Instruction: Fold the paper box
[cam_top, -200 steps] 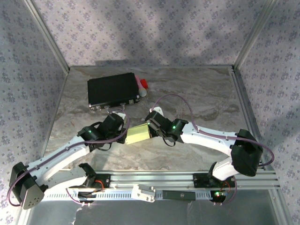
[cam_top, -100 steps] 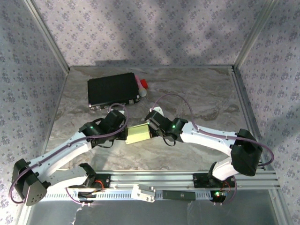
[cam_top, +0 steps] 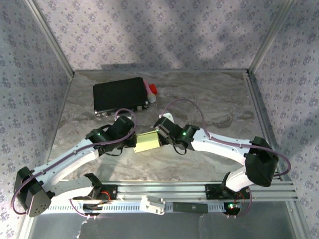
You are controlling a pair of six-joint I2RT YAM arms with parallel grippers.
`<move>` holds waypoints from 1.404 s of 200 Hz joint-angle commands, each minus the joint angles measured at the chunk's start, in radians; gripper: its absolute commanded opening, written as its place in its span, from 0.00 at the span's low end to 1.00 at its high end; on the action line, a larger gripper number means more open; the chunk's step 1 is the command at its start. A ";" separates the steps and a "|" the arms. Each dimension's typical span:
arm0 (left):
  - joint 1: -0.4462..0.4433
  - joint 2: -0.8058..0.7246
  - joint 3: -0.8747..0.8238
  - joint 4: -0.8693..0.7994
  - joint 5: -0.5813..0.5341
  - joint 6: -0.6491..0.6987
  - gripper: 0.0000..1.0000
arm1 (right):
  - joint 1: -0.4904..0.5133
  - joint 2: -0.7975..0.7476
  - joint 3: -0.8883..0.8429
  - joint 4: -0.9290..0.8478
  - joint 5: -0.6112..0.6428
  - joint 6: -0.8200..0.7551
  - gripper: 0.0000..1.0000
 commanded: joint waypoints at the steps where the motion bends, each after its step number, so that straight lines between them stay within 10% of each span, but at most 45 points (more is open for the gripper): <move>1: -0.009 -0.008 -0.005 0.101 0.038 -0.021 0.13 | 0.013 0.015 0.030 -0.001 -0.041 0.013 0.00; 165: -0.124 -0.039 -0.144 0.133 -0.164 0.017 0.11 | 0.036 0.009 0.005 -0.023 0.026 0.013 0.00; 207: -0.136 -0.040 -0.148 0.127 -0.189 0.004 0.11 | 0.033 -0.065 0.002 -0.057 0.000 0.069 0.37; 281: -0.151 -0.035 -0.141 0.128 -0.223 -0.014 0.10 | -0.026 -0.311 -0.122 0.057 -0.180 0.375 0.75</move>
